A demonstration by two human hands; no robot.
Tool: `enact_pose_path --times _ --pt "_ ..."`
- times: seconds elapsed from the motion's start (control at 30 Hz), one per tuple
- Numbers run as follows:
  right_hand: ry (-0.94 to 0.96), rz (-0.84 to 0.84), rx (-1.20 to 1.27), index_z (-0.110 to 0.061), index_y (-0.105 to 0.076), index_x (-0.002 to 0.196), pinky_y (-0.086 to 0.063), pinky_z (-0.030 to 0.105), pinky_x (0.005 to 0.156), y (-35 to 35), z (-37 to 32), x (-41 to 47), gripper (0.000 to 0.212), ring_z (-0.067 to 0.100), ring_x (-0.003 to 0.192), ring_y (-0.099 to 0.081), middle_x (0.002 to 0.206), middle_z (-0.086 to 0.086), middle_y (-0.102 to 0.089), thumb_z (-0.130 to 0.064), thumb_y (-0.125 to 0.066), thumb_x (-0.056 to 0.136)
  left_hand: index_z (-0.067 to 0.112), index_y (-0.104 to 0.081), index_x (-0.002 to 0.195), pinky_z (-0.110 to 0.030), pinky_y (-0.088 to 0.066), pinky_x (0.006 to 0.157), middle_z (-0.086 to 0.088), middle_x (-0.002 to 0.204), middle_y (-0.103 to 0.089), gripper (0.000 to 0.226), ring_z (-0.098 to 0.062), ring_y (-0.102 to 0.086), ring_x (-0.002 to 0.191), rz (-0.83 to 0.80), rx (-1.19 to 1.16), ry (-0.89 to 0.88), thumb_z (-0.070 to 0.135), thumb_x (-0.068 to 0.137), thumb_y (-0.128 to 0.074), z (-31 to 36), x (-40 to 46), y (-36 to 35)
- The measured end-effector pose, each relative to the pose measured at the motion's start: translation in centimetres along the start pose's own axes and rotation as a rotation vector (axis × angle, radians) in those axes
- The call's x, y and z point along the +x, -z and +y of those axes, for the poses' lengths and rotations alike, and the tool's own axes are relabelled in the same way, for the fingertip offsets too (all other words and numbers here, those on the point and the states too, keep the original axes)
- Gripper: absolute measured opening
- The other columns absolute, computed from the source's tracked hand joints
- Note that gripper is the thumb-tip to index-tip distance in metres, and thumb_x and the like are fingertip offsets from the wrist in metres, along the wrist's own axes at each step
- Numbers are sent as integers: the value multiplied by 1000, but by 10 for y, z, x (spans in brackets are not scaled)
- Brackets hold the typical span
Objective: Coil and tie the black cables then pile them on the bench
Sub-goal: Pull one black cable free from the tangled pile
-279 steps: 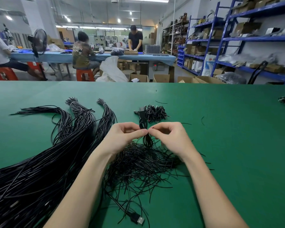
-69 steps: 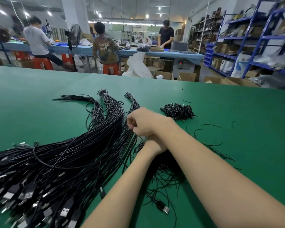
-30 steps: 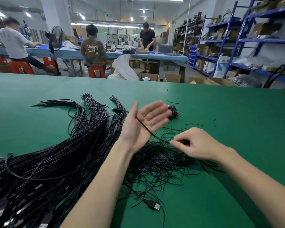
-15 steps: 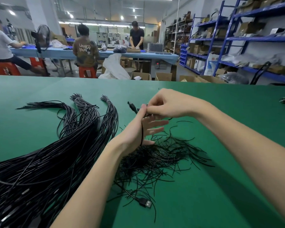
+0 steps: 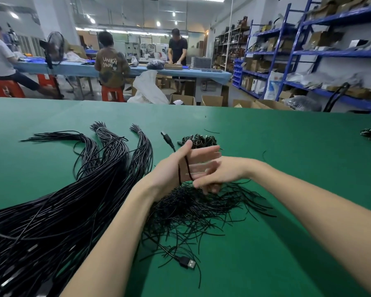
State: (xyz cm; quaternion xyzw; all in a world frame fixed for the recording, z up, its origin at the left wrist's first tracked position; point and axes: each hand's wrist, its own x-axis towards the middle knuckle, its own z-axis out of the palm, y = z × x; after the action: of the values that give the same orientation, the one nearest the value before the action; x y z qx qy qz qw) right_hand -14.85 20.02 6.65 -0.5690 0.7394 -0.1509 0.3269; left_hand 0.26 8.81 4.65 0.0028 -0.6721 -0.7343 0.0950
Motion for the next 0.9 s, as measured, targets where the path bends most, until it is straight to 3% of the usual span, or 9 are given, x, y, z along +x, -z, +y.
enact_pose_path --times 0.1,0.2,0.33,0.4,0.5,0.57,0.63,0.77,0.9 --pt "-20 1 -274 -28 -75 78 -50 14 62 21 1 1 29 5 64 -65 73 -7 -75 -56 -69 86 19 -65 134 -36 -32 117 -5 137 -64 63 -21 -59 130 -39 133 -6 51 107 -18 2 -4 -2" --pt "-121 71 -426 -32 -67 57 -37 10 51 34 6 9 36 -7 46 -52 47 -22 -59 -36 -74 92 21 -70 127 -35 -47 102 -5 132 -67 63 -28 -66 119 -90 216 11 54 105 -22 5 -5 -7" --pt "-86 226 -402 -34 -74 64 -42 17 58 50 -5 7 21 -3 50 -51 54 -20 -61 -41 -78 83 26 -70 126 -31 -53 101 7 127 -70 59 -17 -67 116 -123 392 123 57 105 -24 3 -2 -12" --pt "-39 254 -435 -35 -73 62 -42 18 58 56 -19 2 25 -3 52 -52 55 -20 -62 -47 -77 84 32 -65 133 -32 -50 106 15 133 -65 57 -12 -64 120 -49 450 148 60 105 -24 -1 0 -9" --pt "41 322 -414 -30 -77 75 -47 29 64 52 -36 -5 24 3 60 -55 68 -11 -72 -39 -65 93 35 -51 145 -34 -47 108 14 146 -54 58 -14 -59 124 125 462 132 61 104 -18 -6 4 -2" --pt "71 421 -329 -29 -77 86 -45 24 64 43 -41 -9 21 1 63 -58 73 -12 -72 -31 -60 98 35 -50 144 -36 -48 105 12 150 -50 55 -19 -56 126 207 334 121 57 106 -17 -6 6 1" --pt "106 504 -153 -26 -73 103 -41 13 56 25 -38 -11 14 -1 56 -55 70 -11 -72 -27 -60 100 34 -61 129 -42 -49 105 8 146 -54 51 -21 -56 125 264 154 95 52 108 -19 -5 6 2" --pt "196 531 595 -22 -51 134 -44 21 44 -27 -28 -11 30 15 51 -55 82 6 -77 -12 -51 106 15 -61 132 -45 -44 111 -7 140 -61 55 -18 -59 118 352 -112 45 44 110 -21 -3 10 0" --pt "258 597 942 -18 -54 121 -29 18 38 -63 -16 -5 15 8 41 -38 74 1 -69 -21 -43 111 7 -59 131 -37 -41 113 -11 137 -63 56 -22 -57 131 358 -381 -38 41 110 -19 3 11 0"
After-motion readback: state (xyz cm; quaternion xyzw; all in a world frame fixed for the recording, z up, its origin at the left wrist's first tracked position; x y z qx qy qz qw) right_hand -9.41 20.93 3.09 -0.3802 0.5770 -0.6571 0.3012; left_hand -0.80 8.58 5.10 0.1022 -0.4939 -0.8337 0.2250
